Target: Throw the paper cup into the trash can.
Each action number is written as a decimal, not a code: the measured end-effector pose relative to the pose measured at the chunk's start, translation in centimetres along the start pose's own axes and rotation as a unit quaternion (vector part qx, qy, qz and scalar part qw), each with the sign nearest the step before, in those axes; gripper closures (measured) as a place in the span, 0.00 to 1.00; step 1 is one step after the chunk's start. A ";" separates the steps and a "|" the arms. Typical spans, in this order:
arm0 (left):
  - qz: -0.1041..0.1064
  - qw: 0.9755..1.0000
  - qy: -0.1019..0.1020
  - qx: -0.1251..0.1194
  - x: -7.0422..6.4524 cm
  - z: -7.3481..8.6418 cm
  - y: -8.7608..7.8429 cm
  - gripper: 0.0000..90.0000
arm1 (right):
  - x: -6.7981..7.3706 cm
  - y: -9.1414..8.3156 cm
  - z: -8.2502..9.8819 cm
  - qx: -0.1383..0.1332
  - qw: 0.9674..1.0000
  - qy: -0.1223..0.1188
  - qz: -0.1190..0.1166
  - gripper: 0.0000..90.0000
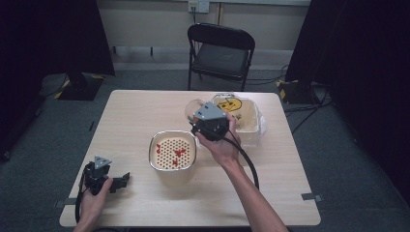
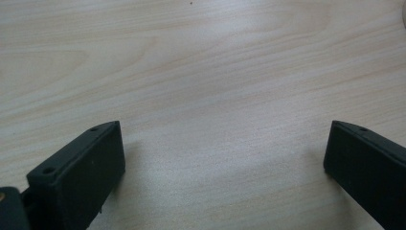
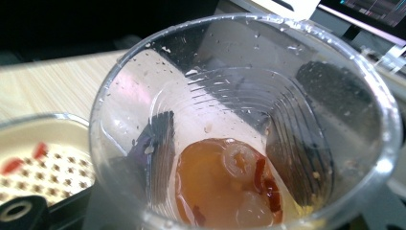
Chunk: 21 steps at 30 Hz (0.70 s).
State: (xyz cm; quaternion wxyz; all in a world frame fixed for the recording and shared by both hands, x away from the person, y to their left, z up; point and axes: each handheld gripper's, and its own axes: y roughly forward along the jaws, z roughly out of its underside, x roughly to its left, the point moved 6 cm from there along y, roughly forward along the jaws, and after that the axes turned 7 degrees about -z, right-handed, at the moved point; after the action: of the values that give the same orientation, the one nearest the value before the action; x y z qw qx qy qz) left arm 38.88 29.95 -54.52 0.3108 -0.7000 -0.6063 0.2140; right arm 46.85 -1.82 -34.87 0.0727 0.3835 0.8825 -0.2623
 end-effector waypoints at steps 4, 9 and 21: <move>0.000 1.000 0.000 0.000 0.0 0.0 0.0 0.00 | 0.8 0.3 0.0 0.026 0.998 -0.055 0.009 0.49; 0.000 1.000 0.000 0.000 0.0 0.0 0.0 0.00 | 1.8 1.1 0.4 0.060 0.990 -0.129 0.025 0.49; 0.000 1.000 0.000 0.000 0.0 0.0 0.0 0.00 | 4.4 2.7 0.8 0.127 0.951 -0.278 0.058 0.49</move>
State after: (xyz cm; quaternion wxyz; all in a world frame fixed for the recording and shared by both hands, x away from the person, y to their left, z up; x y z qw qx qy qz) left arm 38.88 29.95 -54.52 0.3109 -0.6999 -0.6063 0.2140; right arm 45.68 2.09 -38.03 0.2808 0.3524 0.7631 -0.4633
